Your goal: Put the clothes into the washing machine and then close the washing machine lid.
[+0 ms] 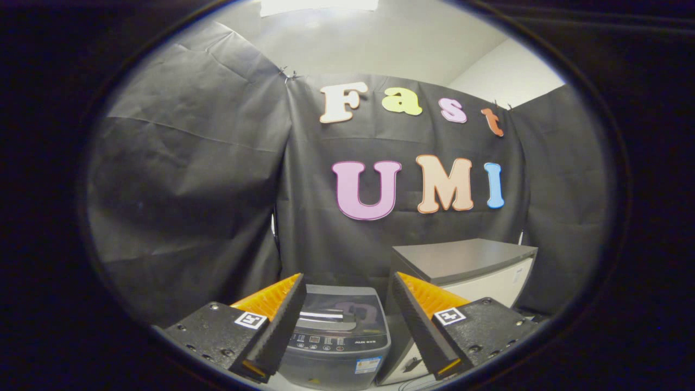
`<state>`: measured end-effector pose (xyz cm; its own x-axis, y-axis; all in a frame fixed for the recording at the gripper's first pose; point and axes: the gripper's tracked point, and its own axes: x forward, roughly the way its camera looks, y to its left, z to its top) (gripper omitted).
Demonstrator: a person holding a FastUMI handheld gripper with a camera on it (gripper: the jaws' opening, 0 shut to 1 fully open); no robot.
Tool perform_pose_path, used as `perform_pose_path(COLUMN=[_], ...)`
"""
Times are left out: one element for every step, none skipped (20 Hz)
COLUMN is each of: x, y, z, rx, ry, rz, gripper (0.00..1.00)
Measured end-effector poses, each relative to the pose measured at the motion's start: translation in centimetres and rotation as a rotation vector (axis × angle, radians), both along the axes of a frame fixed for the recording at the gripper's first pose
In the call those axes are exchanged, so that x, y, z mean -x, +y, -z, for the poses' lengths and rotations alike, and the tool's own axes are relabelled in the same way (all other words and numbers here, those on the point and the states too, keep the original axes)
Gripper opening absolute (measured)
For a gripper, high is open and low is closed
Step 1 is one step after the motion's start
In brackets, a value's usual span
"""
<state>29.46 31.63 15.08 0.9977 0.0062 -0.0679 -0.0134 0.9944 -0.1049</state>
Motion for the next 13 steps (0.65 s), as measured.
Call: perform_pose_path(x=[0.1, 0.2, 0.4, 0.3, 0.5, 0.5, 0.6, 0.5, 0.5, 0.6, 0.7, 0.7, 0.8], y=[0.2, 0.3, 0.5, 0.4, 0.3, 0.2, 0.1, 0.0, 0.0, 0.0, 0.0, 0.0, 0.0], z=[0.5, 0.9, 1.1, 1.2, 1.5, 1.5, 1.5, 1.6, 1.6, 1.7, 1.7, 1.6, 1.6], rx=[-0.007, -0.017, -0.023, -0.025, -0.022, -0.022, -0.026, -0.031, -0.036, -0.038, -0.04, -0.04, -0.036], ry=[0.017, 0.026, 0.031, 0.033, 0.04, 0.039, 0.04, 0.037, 0.039, 0.041, 0.04, 0.035, 0.031], rz=[-0.005, -0.008, -0.01, -0.011, -0.009, -0.005, -0.003, 0.0, 0.001, 0.002, 0.001, 0.001, 0.001], gripper=[0.96, 0.96, 0.96, 0.96, 0.96, 0.96, 0.96, 0.96, 0.97, 0.97, 0.97, 0.97, 0.97])
